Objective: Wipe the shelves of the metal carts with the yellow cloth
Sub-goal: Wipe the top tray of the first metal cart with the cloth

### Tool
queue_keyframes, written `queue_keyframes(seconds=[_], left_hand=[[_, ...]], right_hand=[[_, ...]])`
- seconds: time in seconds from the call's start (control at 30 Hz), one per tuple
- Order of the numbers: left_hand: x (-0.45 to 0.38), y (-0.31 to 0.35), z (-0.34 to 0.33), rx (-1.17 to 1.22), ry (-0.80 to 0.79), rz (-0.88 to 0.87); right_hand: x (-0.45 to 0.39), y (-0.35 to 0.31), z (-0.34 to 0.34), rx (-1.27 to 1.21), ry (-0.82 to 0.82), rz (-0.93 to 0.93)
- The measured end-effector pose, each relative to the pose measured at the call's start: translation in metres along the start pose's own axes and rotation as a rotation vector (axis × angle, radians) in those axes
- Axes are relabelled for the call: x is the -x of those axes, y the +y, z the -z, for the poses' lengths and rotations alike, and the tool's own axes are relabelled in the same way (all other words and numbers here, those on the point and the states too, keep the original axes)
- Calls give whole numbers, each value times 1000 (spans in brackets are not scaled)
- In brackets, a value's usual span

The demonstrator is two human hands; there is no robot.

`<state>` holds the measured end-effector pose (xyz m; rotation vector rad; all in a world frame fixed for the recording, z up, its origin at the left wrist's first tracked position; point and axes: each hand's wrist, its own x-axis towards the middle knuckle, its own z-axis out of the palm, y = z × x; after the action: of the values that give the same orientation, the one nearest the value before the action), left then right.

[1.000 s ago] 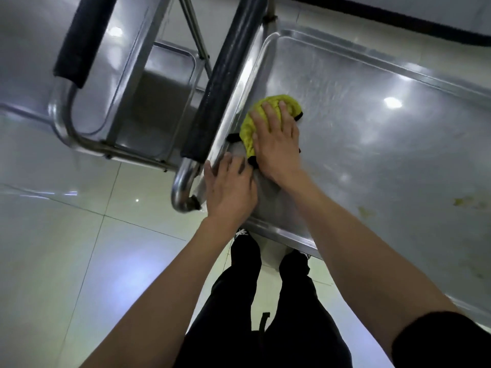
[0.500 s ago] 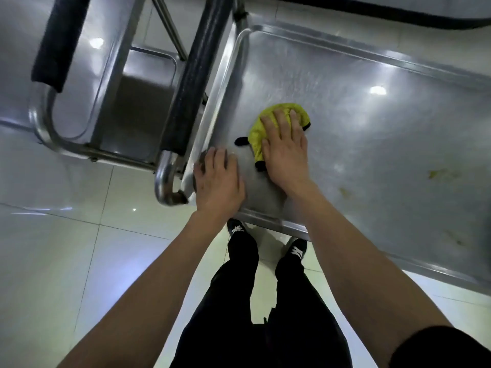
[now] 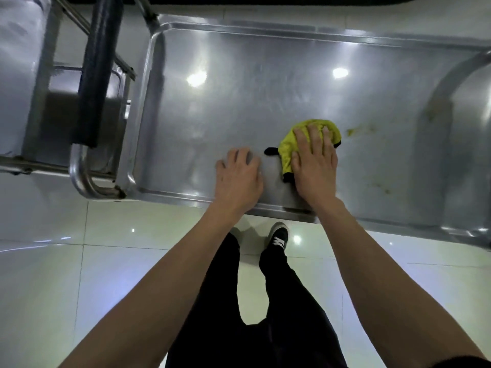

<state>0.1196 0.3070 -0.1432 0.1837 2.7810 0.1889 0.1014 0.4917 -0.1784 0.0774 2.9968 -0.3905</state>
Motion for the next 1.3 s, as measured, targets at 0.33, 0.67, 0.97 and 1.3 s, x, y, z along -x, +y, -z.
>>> queue_keyframes(seconds=[0.33,0.67,0.97,1.3], left_hand=[[9,7,-15,33,82,-6],[60,-100,-6,110,208,138],[112,-205,-22,169,299,320],[129,-244,-34,206,343,222]], right_hand=[[22,20,-8,20,22,7],[41,-88,-41,45,-15,210],[23,-206,-75,31,-35,371],[5,-305,-96,1,-55,560]])
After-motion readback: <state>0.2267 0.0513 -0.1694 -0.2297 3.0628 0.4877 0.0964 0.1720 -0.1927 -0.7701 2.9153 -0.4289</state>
